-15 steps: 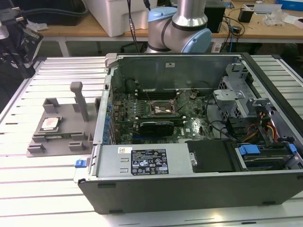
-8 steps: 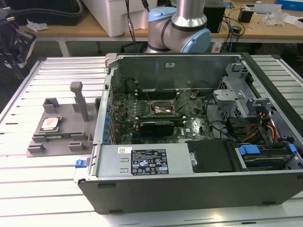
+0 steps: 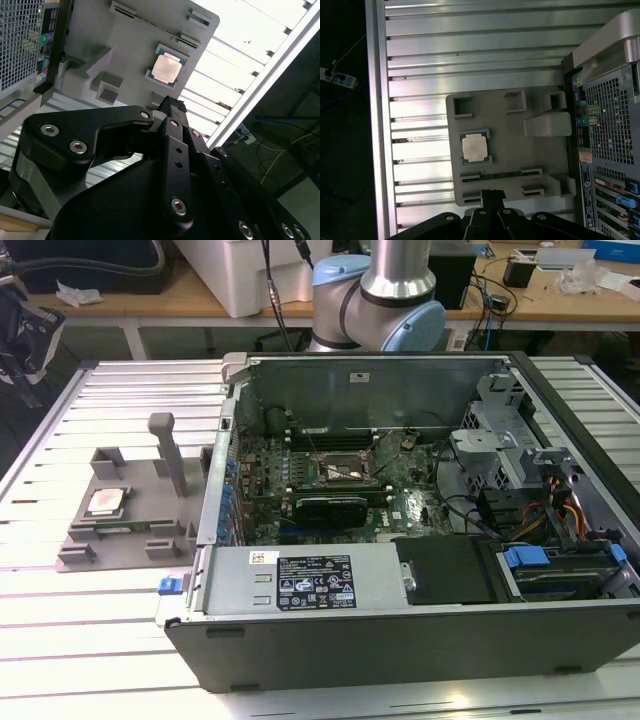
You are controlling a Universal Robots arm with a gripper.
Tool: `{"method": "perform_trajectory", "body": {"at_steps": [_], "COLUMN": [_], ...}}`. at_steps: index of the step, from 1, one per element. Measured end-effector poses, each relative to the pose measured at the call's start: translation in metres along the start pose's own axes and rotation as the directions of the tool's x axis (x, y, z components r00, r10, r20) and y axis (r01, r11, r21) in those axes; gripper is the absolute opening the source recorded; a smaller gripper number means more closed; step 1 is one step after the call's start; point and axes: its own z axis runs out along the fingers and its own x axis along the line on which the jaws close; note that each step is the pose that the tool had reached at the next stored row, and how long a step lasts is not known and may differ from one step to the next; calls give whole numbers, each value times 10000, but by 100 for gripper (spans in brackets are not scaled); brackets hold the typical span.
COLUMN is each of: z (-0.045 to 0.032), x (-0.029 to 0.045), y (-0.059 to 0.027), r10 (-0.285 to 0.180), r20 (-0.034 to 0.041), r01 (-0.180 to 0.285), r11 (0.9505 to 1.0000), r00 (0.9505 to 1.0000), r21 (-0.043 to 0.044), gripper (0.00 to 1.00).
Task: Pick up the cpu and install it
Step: 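Reach for the cpu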
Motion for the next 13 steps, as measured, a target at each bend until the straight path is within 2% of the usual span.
{"method": "perform_trajectory", "body": {"at_steps": [13], "z": [-4], "x": [161], "y": [-12], "r10": [0], "r20": [0], "r01": [0], "r11": [10000], "r00": [10000], "r21": [0], "gripper": [11]}}
